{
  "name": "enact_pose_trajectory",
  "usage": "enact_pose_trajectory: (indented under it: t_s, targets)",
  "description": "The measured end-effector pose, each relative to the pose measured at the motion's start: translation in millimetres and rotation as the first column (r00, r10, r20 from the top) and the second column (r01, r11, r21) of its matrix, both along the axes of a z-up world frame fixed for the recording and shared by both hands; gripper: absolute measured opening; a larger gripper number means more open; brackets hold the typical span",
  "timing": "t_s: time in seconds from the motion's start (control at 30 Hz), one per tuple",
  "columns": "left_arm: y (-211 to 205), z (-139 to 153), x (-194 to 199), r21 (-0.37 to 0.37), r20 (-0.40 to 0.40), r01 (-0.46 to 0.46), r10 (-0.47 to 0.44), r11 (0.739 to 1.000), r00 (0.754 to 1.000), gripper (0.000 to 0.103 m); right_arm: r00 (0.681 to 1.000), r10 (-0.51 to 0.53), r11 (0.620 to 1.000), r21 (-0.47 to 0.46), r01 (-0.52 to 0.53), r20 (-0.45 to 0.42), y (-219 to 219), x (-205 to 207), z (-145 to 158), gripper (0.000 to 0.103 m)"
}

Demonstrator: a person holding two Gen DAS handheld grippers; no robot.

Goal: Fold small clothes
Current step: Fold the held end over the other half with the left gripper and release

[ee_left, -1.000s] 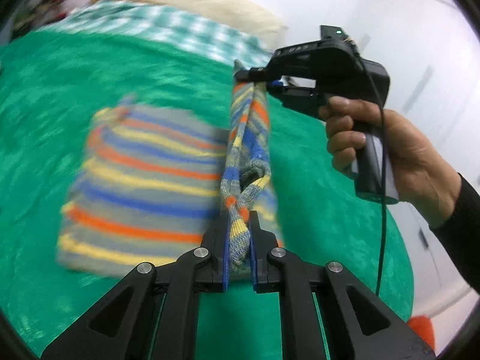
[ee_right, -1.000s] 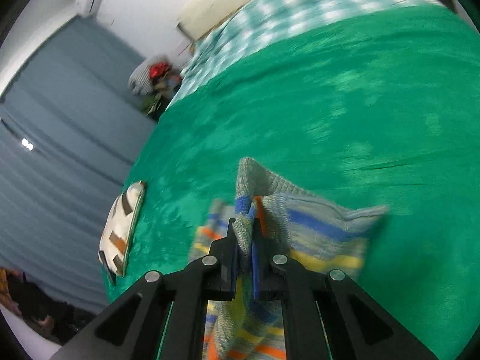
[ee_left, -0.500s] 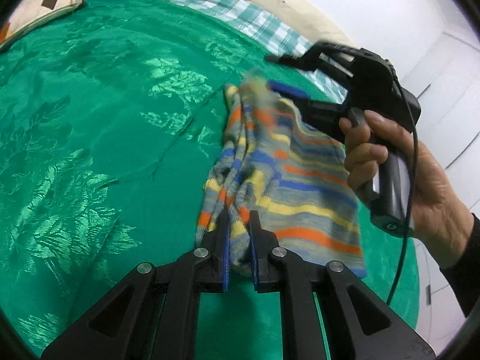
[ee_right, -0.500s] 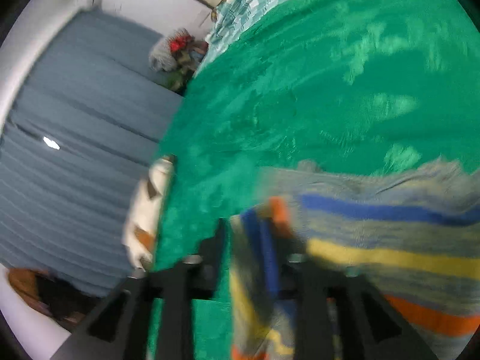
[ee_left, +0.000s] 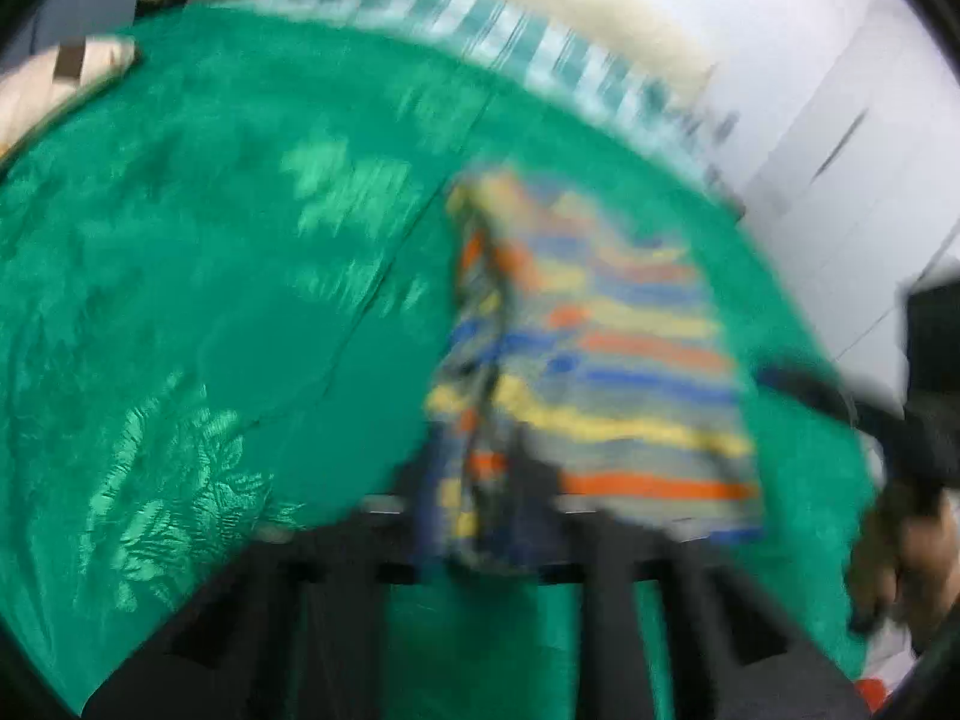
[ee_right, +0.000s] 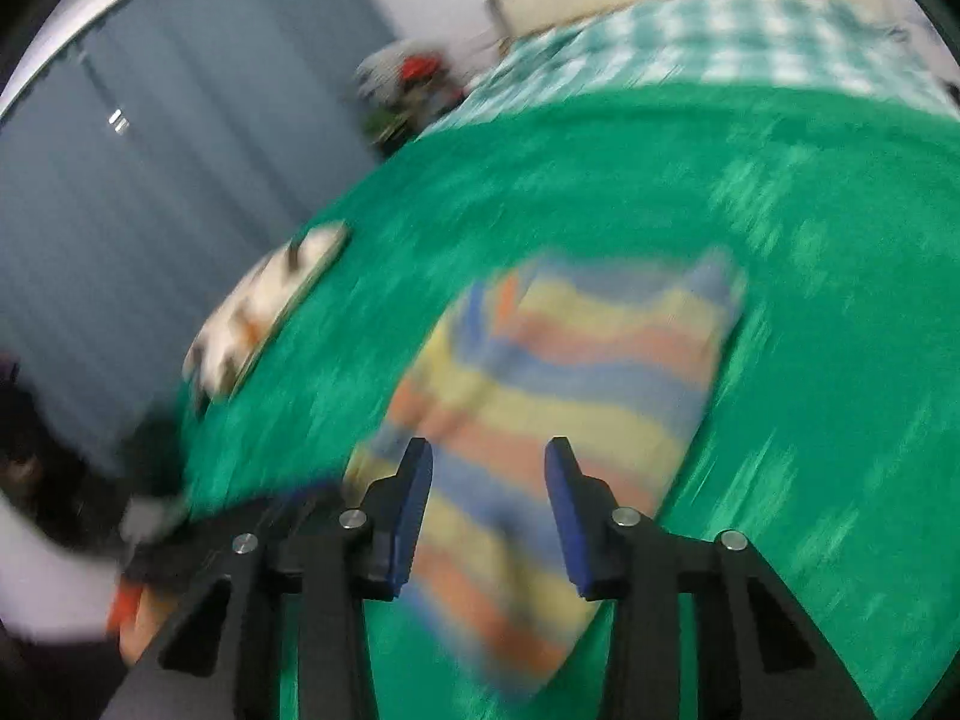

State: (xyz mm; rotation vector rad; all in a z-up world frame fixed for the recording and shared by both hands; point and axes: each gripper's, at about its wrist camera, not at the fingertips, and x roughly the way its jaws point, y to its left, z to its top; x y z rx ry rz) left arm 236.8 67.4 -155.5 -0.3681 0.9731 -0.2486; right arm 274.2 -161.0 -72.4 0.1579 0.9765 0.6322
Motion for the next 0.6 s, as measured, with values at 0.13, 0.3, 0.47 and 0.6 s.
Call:
enact_pose_trajectory:
  t_s: [0.13, 0.3, 0.47, 0.6]
  targets:
    - [14, 8, 2, -0.025, -0.029, -0.005, 0.004, 1.000, 1.000, 0.022, 0.990, -0.014, 0.989, -0.146, -0.007, -0.139, 8, -20, -62, 0.036]
    - [8, 48, 31, -0.032, 0.094, 0.106, -0.103, 0.994, 0.990, 0.059, 0.999, -0.048, 0.997, -0.068, 0.048, -0.001, -11, -2, -5, 0.035]
    - [-25, 30, 97, 0.097, 0.001, 0.169, -0.170, 0.981, 0.986, 0.042, 0.999, -0.036, 0.995, -0.090, 0.038, 0.015, -7, 39, 2, 0.035]
    - [-14, 4, 117, 0.047, -0.098, 0.165, -0.160, 0.985, 0.982, 0.028, 0.990, -0.056, 0.992, -0.119, 0.041, -0.130, -1, 69, -54, 0.033]
